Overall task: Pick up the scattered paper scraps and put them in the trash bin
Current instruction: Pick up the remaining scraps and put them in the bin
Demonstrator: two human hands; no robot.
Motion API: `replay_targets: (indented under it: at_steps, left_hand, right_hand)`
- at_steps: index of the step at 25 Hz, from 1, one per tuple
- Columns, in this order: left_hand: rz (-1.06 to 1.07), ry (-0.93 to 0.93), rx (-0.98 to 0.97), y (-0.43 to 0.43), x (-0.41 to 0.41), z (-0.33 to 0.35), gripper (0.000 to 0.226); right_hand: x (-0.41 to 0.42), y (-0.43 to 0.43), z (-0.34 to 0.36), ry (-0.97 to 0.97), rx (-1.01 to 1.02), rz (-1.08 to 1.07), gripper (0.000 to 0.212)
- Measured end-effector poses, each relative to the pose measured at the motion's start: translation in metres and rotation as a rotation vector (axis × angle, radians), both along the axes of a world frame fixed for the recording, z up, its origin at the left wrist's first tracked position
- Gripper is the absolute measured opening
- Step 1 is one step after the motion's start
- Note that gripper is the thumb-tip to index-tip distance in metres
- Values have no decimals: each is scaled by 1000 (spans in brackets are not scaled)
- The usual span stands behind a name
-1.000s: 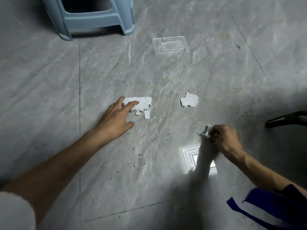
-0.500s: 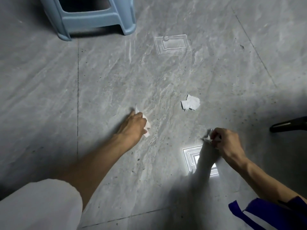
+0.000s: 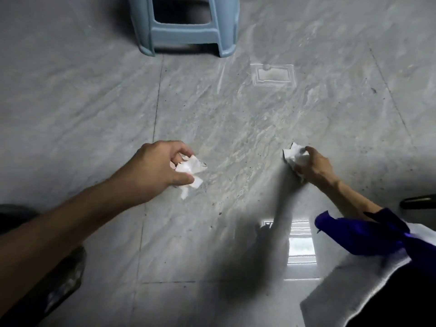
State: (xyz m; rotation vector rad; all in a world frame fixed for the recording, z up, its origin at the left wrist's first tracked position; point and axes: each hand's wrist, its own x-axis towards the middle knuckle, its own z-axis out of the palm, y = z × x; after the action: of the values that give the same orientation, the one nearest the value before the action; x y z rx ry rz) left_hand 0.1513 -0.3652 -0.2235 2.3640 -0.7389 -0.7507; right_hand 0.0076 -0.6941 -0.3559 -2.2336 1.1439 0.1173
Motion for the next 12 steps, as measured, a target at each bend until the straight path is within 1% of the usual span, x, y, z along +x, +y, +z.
replay_targets:
  at_steps: [2,4,6,8,10,12]
  left_hand:
    - [-8,-15,30,20,0,10,25]
    - [-24,-28,67,34,-1,16,20]
    - [-31,-13,81,42,-3,21,16]
    - [-41,4,85,48,-1,30,14]
    - [-75,-14,96,54,6,48,14]
    - [-116,-94,105,67,15,72,15]
  right_hand:
    - [1,7,-5,10,-5,-6,40]
    - [2,19,-3,-14,14,12,20]
    - [8,39,4,-26,-6,119,7]
    - [18,71,17,-47,-10,269,6]
    - [32,112,40,-121,109,339,12]
    - [47,159,69,-218,269,358,11]
